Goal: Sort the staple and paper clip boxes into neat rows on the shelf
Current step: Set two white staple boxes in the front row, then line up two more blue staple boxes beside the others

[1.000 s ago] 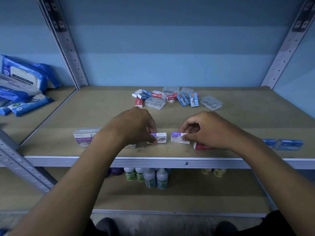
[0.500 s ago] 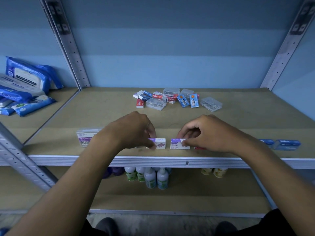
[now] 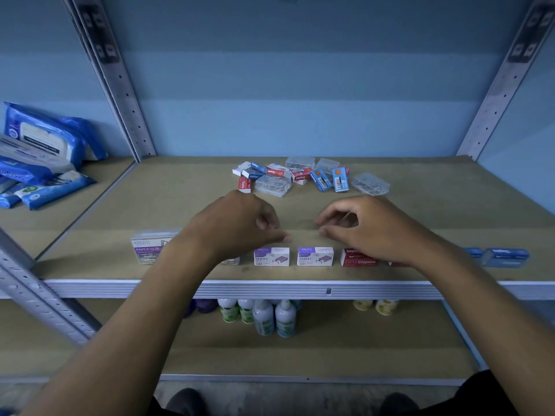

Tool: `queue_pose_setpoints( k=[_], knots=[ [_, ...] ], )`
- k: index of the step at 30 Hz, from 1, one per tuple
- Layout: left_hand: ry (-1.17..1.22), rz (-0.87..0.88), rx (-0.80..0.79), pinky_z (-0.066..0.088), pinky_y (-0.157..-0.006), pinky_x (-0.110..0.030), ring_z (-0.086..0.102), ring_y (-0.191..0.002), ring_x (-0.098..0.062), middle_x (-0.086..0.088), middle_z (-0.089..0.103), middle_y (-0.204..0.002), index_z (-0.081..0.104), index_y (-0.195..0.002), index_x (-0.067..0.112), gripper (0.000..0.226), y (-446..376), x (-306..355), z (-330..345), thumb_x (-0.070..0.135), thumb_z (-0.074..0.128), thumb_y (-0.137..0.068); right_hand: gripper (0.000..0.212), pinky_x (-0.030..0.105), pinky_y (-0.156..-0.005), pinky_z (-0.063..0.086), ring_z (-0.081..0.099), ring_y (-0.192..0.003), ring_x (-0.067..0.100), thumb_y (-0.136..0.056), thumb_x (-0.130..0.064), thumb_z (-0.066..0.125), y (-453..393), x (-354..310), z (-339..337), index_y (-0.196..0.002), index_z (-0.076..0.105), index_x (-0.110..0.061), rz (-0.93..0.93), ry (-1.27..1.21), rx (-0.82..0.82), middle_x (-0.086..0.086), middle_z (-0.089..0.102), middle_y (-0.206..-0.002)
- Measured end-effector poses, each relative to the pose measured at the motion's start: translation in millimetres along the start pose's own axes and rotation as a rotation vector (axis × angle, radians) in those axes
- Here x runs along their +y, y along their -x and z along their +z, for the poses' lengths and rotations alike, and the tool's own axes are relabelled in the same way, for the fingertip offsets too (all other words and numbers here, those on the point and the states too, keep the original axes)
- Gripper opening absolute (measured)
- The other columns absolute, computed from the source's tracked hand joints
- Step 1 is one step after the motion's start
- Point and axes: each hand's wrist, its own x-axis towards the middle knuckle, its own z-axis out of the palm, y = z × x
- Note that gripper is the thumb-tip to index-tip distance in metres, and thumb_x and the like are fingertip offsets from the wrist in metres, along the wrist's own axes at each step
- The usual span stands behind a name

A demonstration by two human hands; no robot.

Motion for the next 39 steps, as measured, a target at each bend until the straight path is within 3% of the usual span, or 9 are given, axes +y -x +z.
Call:
queue_pose_setpoints(
  k=[7, 13, 16, 19, 22, 29, 35, 39],
  knots=[
    [0.006, -0.008, 0.070, 0.051, -0.093, -0.034, 0.060, -0.104, -0.008, 0.016, 0.067, -0.108, 0.067, -0.112, 0.033, 0.045, -34, -1, 22, 0.054, 0.077, -0.073, 0.022, 0.016, -0.075, 0.044, 0.062, -0.093, 0.000, -0.086, -0.029, 0.071, -24, 34, 3, -0.107, 0.072, -0.035, 0.143, 0.057, 0.133, -0.015, 0.069, -0.099],
    [0.007, -0.015, 0.097, 0.045, -0.102, -0.035, 0.050, -0.124, -0.014, 0.007, 0.056, -0.135, 0.056, -0.130, 0.031, 0.071, -68, 5, 39, 0.054, 0.080, -0.068, 0.051, 0.033, -0.095, 0.049, 0.057, -0.113, 0.019, -0.082, -0.029, 0.070, -53, 51, 4, -0.131, 0.056, -0.035, 0.251, 0.147, 0.219, 0.001, 0.058, -0.123],
    [-0.058, 0.019, 0.061, 0.040, -0.107, -0.036, 0.043, -0.132, -0.018, 0.005, 0.049, -0.142, 0.049, -0.137, 0.032, 0.079, -86, 13, 36, 0.056, 0.080, -0.067, 0.061, 0.035, -0.093, 0.048, 0.053, -0.115, 0.022, -0.082, -0.028, 0.069, -66, 53, 2, -0.138, 0.046, -0.039, 0.266, 0.163, 0.230, 0.001, 0.046, -0.120],
    [-0.091, 0.090, 0.013, 0.041, -0.104, -0.038, 0.045, -0.127, -0.022, 0.003, 0.052, -0.134, 0.049, -0.137, 0.032, 0.077, -109, 21, 29, 0.051, 0.081, -0.069, 0.065, 0.043, -0.100, 0.046, 0.045, -0.123, 0.032, -0.083, -0.025, 0.066, -78, 56, -1, -0.141, 0.041, -0.040, 0.268, 0.217, 0.256, 0.004, 0.042, -0.132],
    [-0.136, 0.144, 0.007, 0.041, -0.103, -0.040, 0.046, -0.125, -0.025, 0.000, 0.054, -0.131, 0.049, -0.137, 0.029, 0.076, -134, 24, 33, 0.045, 0.082, -0.071, 0.069, 0.042, -0.102, 0.039, 0.037, -0.128, 0.038, -0.086, -0.024, 0.066, -87, 60, -1, -0.147, 0.036, -0.036, 0.245, 0.317, 0.246, 0.004, 0.038, -0.145],
    [-0.174, 0.166, 0.039, 0.039, -0.105, -0.044, 0.040, -0.132, -0.027, 0.001, 0.052, -0.141, 0.047, -0.141, 0.027, 0.072, -176, 22, 42, 0.035, 0.080, -0.076, 0.066, 0.043, -0.107, 0.026, 0.028, -0.134, 0.032, -0.096, -0.030, 0.053, -98, 67, 8, -0.155, 0.025, -0.035, 0.245, 0.467, 0.180, -0.008, 0.022, -0.164],
    [-0.211, 0.154, -0.004, 0.038, -0.101, -0.040, 0.040, -0.131, -0.025, 0.008, 0.057, -0.135, 0.052, -0.137, 0.035, 0.067, -187, 26, 42, 0.045, 0.078, -0.075, 0.054, 0.043, -0.101, 0.027, 0.032, -0.130, 0.029, -0.096, -0.031, 0.052, -101, 66, 7, -0.147, 0.039, -0.035, 0.228, 0.465, 0.236, -0.009, 0.041, -0.153],
    [-0.291, 0.240, 0.018, 0.038, -0.093, -0.037, 0.043, -0.121, -0.025, 0.004, 0.059, -0.116, 0.065, -0.121, 0.034, 0.044, -184, 26, 44, 0.040, 0.077, -0.079, 0.046, 0.041, -0.089, 0.026, 0.037, -0.121, 0.029, -0.093, -0.027, 0.059, -102, 70, 4, -0.137, 0.049, -0.035, 0.223, 0.498, 0.293, -0.007, 0.049, -0.142]
  ],
)
